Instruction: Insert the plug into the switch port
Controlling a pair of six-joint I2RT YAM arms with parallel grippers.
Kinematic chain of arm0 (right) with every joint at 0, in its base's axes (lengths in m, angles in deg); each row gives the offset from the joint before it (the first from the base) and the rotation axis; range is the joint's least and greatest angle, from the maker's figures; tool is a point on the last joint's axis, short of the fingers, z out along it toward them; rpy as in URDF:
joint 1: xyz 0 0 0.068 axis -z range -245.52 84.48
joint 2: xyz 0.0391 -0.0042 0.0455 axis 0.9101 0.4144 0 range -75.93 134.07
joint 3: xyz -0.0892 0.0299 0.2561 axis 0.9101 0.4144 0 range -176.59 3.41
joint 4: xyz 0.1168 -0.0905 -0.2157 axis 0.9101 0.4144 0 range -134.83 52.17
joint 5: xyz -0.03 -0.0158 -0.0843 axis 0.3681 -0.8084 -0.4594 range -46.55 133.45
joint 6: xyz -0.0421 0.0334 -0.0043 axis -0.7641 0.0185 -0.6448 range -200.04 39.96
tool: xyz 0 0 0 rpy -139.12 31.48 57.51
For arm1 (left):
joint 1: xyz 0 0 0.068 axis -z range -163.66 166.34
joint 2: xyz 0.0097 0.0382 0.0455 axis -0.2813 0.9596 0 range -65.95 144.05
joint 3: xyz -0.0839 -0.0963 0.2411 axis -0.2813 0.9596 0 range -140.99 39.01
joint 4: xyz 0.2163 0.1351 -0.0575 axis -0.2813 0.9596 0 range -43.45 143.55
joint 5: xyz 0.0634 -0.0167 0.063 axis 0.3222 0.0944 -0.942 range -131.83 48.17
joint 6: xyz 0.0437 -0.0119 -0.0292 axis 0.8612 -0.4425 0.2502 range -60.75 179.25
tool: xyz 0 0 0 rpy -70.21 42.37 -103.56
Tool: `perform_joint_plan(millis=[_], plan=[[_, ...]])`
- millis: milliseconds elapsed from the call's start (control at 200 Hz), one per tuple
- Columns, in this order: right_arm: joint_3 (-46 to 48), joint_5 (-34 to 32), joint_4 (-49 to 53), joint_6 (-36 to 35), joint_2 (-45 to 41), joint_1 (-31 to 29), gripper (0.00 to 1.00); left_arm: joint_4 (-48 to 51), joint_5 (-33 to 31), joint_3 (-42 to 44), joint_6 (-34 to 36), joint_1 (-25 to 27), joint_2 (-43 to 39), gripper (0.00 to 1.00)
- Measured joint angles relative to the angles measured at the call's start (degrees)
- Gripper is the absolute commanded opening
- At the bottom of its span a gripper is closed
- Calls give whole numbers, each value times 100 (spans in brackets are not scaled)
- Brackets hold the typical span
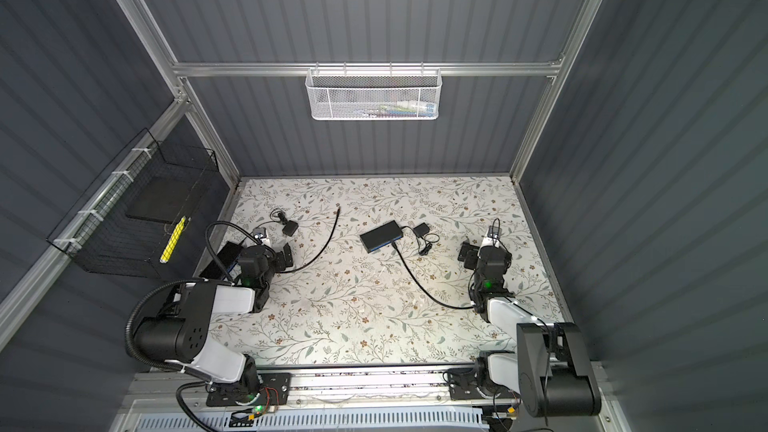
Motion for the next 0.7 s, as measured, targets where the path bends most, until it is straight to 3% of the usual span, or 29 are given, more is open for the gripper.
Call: perform_joint_plan(millis=[100,270,425,700], plan=[[-9,101,-470,-111,319,63,99,-332,133,-7,90,-2,494,100],[-7,317,-1239,-177,1095,190,99,-181,634,-236,236,-120,588,100],[7,496,-1541,-216,1130,201,99,-184,1121,-417,258,-304,590,100],[7,601,-1620,-216,1130,247,99,-164,1364,-417,258,-339,590,100]])
